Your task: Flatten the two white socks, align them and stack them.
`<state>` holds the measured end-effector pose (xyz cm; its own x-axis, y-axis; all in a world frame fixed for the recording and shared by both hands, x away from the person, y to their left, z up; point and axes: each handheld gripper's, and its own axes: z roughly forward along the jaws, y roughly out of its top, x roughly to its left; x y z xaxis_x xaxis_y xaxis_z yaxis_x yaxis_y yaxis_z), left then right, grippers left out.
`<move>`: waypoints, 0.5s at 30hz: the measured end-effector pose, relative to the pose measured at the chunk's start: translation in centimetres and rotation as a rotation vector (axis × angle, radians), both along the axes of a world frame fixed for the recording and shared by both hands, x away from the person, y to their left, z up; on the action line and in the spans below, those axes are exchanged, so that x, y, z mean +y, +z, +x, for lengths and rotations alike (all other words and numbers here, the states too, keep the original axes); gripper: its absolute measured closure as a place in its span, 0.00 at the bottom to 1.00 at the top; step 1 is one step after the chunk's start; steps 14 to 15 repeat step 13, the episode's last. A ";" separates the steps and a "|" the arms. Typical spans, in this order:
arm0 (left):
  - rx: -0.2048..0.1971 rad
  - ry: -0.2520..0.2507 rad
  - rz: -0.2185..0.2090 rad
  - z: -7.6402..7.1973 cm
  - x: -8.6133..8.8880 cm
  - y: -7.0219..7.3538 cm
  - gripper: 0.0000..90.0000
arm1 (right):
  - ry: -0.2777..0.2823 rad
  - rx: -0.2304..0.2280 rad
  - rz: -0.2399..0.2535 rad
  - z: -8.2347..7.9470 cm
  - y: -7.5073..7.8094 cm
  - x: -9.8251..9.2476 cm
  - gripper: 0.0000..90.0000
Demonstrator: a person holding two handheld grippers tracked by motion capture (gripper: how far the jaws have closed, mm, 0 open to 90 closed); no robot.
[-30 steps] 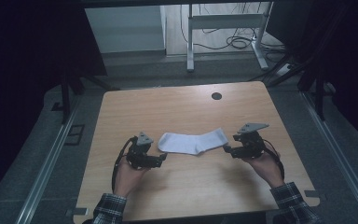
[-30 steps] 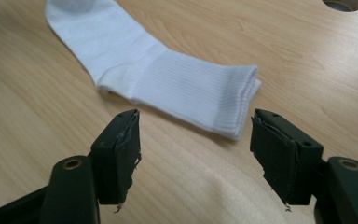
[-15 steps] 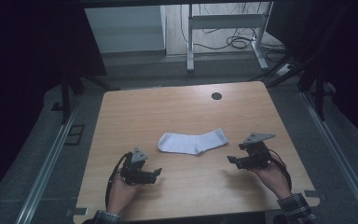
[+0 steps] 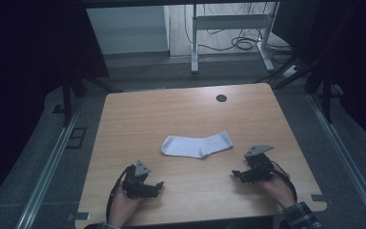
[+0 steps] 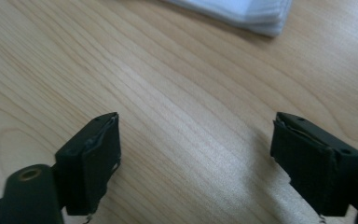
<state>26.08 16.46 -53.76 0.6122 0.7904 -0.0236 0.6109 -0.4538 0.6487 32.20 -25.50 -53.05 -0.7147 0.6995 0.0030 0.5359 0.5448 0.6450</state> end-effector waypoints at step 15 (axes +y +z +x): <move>-0.030 -0.017 -0.034 0.0 0.2 -0.7 0.12 | 0.000 -0.038 0.036 -0.3 -0.8 -0.1 0.11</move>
